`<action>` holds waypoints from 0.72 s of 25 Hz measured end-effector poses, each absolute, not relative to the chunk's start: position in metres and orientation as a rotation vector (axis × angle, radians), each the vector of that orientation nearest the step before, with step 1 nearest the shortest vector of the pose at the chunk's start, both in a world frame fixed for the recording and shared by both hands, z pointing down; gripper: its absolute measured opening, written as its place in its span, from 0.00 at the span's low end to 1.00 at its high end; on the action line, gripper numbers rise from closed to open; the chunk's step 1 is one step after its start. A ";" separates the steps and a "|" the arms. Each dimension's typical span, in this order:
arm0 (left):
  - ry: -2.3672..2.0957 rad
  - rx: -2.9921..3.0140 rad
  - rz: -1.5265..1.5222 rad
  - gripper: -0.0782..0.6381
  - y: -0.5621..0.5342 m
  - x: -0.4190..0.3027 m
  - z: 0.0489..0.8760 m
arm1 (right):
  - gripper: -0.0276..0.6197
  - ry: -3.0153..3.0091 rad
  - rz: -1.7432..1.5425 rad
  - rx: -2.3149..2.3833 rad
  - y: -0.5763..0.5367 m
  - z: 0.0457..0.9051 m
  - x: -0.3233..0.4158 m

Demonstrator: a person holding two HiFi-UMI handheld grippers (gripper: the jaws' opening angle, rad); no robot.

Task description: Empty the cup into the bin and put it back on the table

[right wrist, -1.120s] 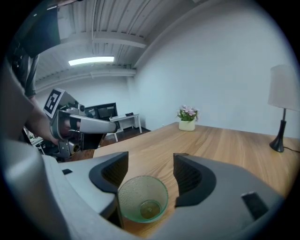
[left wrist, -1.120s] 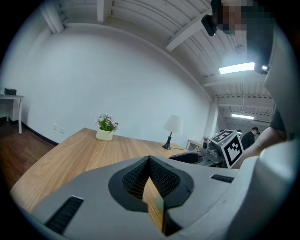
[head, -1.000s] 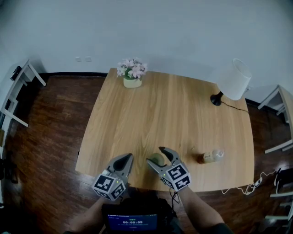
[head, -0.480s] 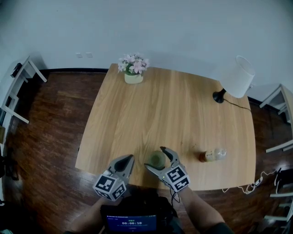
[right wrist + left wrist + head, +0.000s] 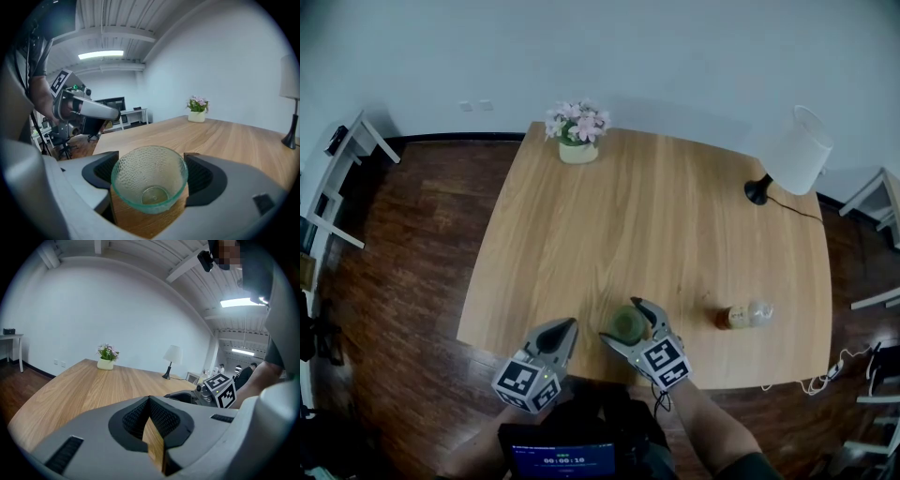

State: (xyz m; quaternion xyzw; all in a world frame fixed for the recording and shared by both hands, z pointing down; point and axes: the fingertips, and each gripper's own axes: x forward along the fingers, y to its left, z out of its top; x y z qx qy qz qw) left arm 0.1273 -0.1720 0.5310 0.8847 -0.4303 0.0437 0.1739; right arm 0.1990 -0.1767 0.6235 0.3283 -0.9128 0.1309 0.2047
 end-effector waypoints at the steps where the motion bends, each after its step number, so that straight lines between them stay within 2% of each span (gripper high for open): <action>1: -1.220 2.506 0.132 0.11 -0.172 0.127 0.533 | 0.73 -2.545 0.367 0.912 -0.176 0.626 0.198; 18: -1.220 2.477 0.156 0.11 -0.168 0.124 0.545 | 0.70 -2.533 0.365 0.903 -0.179 0.644 0.194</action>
